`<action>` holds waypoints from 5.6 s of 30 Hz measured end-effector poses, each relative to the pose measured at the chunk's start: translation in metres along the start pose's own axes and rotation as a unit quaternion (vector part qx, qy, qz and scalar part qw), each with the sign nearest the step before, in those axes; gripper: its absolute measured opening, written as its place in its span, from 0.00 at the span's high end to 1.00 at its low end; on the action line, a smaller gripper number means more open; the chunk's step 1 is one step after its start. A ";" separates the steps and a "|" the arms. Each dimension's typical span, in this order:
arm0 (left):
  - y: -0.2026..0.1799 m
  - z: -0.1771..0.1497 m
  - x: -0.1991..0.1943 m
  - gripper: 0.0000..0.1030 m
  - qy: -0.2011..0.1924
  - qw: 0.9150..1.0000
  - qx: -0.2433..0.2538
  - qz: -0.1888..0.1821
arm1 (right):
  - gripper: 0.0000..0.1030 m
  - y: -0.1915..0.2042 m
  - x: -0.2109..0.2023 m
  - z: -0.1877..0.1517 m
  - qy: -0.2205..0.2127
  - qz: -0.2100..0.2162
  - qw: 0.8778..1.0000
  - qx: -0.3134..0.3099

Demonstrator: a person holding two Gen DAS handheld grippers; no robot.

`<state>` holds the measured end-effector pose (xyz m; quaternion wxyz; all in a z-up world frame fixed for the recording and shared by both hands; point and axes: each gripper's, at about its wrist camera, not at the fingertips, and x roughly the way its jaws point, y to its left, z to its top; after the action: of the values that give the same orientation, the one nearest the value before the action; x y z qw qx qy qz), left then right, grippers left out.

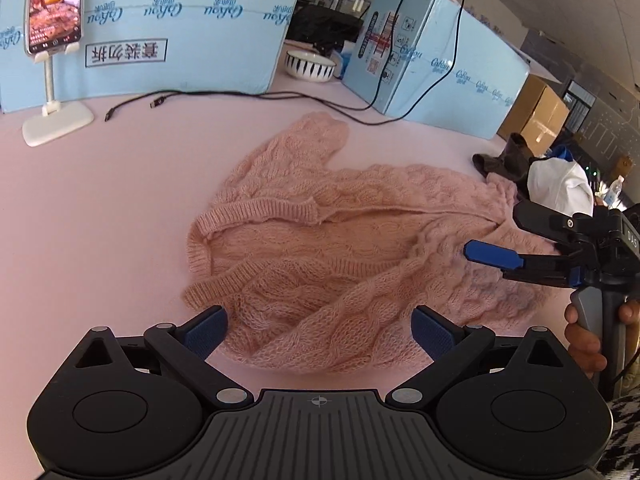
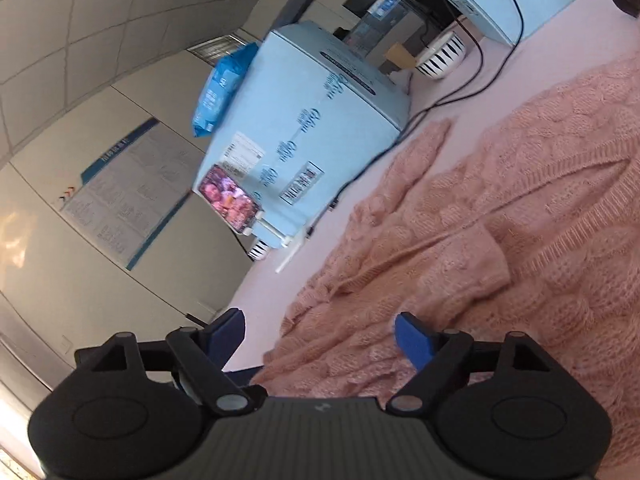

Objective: Fold clothes

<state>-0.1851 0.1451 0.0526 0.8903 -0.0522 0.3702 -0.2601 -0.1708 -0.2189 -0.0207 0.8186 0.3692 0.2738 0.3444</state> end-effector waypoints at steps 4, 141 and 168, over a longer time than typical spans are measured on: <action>-0.014 0.004 -0.016 0.03 -0.042 0.999 0.017 -0.029 | 0.05 -0.007 0.015 -0.001 0.034 -0.043 0.998 -0.004; 0.053 -0.046 -0.016 0.00 -0.151 0.972 -0.179 0.018 | 0.12 0.054 0.063 0.043 0.253 0.096 0.922 -0.278; 0.068 -0.001 0.046 0.04 0.036 0.941 -0.316 -0.114 | 0.17 -0.030 -0.149 0.035 0.091 -0.161 0.976 0.119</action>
<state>-0.1301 0.1802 0.0030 0.7786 -0.3635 0.4566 -0.2308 -0.2267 -0.3623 0.0041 0.7853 0.3824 0.4416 0.2050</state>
